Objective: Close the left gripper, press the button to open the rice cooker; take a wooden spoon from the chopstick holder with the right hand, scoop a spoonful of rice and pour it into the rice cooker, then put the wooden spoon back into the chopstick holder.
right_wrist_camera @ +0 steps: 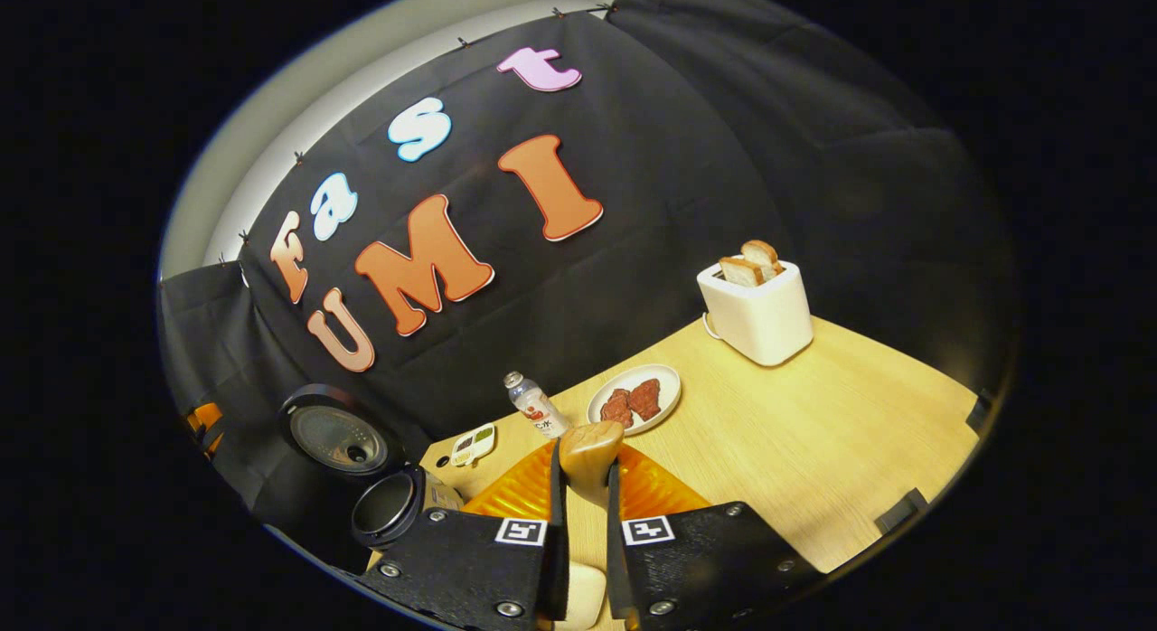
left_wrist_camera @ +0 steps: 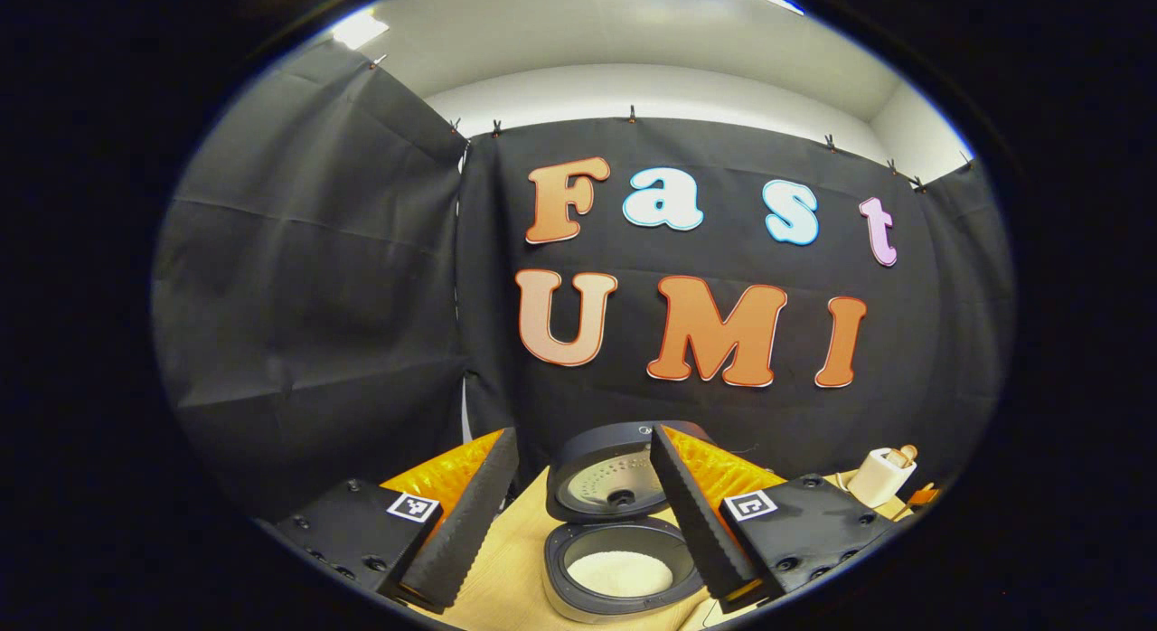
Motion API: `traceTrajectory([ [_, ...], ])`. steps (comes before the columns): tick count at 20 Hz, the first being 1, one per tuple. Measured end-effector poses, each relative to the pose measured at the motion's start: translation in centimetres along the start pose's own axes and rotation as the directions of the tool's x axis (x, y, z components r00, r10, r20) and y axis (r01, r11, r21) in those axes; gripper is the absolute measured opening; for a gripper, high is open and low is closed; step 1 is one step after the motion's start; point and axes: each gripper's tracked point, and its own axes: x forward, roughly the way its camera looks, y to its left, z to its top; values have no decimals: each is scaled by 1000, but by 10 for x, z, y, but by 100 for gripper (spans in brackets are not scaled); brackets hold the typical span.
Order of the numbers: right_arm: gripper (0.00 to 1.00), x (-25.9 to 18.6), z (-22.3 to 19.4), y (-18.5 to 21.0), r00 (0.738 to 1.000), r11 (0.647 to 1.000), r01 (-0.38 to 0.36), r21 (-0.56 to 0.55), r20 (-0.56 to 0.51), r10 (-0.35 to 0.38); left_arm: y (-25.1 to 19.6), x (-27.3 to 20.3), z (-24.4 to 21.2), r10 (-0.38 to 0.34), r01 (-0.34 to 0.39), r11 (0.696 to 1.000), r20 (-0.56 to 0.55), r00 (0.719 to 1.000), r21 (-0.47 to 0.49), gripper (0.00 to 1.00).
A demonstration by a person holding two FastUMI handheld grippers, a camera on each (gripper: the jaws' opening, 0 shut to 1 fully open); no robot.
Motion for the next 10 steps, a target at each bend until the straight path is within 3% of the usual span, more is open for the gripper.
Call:
traceTrajectory([
  [5,16,15,-38,-17,998,1000,-5,24,-68,7,-10,-7,-4,11,-10,999,-14,1000,52,99],
  [10,17,29,-47,-32,996,998,-5,55,-92,10,-17,-9,-2,-12,11,1000,-31,999,-8,96],
])
